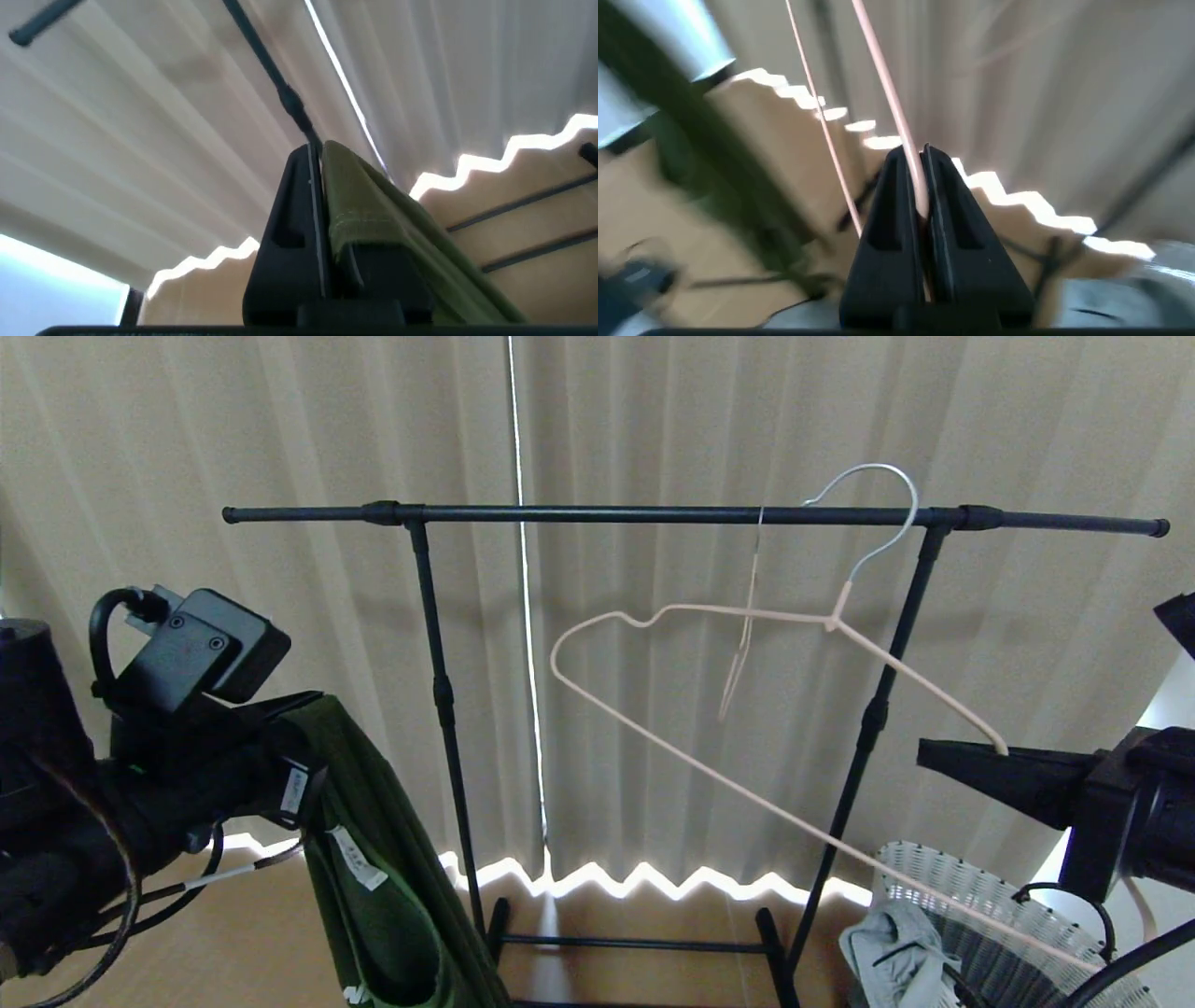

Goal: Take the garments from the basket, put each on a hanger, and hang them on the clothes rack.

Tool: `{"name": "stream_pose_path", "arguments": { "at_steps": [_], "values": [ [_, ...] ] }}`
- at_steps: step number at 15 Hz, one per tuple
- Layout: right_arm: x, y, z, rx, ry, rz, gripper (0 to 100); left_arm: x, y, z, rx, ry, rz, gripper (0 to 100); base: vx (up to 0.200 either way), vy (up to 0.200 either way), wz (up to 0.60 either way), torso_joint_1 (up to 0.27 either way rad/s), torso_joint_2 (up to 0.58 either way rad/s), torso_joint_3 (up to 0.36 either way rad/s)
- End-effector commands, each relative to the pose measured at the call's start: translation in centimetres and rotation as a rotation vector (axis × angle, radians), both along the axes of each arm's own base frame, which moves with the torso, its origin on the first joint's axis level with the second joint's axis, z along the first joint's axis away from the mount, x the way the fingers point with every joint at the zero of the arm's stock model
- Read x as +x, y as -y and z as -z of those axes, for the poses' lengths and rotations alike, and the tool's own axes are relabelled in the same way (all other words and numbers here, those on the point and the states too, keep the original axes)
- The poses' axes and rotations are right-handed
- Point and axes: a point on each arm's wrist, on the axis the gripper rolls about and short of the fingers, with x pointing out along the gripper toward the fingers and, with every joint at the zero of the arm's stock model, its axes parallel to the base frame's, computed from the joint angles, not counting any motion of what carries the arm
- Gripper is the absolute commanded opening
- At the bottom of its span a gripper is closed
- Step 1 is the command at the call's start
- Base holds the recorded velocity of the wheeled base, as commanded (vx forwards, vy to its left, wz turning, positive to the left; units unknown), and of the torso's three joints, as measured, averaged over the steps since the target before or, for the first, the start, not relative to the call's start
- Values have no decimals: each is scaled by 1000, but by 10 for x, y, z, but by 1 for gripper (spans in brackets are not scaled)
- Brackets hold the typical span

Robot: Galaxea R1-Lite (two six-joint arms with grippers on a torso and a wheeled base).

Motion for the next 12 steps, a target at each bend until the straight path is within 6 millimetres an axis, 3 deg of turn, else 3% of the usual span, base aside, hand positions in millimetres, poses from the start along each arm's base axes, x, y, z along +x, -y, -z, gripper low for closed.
{"name": "stream_pose_path", "arguments": {
  "at_steps": [1, 6, 12],
  "values": [
    [-6, -12, 7, -7, -32, -74, 0, 16, 8, -9, -42, -40, -12, 0, 0, 0, 0, 0, 0, 0],
    [-18, -27, 12, 4, -64, -184, 0, 49, 49, -44, -324, -157, -146, 0, 0, 0, 0, 0, 0, 0],
    [-20, -39, 9, 16, -46, -241, 0, 56, 57, -47, -334, -144, -163, 0, 0, 0, 0, 0, 0, 0]
  ]
}}
